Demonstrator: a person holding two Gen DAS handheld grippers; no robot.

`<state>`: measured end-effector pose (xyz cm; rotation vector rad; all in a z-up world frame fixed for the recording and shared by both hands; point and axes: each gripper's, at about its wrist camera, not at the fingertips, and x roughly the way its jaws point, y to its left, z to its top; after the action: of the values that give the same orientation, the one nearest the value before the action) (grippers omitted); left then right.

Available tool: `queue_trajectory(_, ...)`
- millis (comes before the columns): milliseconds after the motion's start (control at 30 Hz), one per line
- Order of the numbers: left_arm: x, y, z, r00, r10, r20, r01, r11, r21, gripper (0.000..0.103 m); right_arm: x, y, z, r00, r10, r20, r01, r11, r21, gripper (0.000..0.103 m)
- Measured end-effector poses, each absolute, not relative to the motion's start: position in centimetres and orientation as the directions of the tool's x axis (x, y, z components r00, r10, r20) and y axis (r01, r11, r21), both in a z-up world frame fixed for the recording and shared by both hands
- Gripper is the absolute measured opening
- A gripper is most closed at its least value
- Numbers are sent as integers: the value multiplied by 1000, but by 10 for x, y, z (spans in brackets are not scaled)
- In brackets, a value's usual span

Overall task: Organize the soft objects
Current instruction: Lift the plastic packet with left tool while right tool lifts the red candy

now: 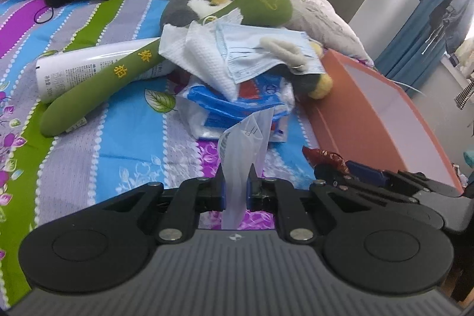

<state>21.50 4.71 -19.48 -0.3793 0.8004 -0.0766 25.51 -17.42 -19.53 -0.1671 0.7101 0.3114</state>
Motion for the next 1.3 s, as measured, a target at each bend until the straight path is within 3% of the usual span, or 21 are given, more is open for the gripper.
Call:
queue_trajectory(767,122,11,-102,762,-208,-613,-13,942,-335,13,154,-225,-108,757,337,-559,-350,932,88,42)
queue_trajectory(933,109,-2,-88,768,-221,-601,7,941,-338,13,140,-240,-96,775,329,-539,-338,937,86,35)
queue_trajectory(1033,106,-11,-87,767,-230,-599,22,943,-332,13,142,-247,-99,777,315,-544,-324,942,83,23)
queue_trajectory(1300,108,-17,-109,724,-234,-649,10,944,-328,13,147,-271,-140,720,346,-602,-287,938,195,22)
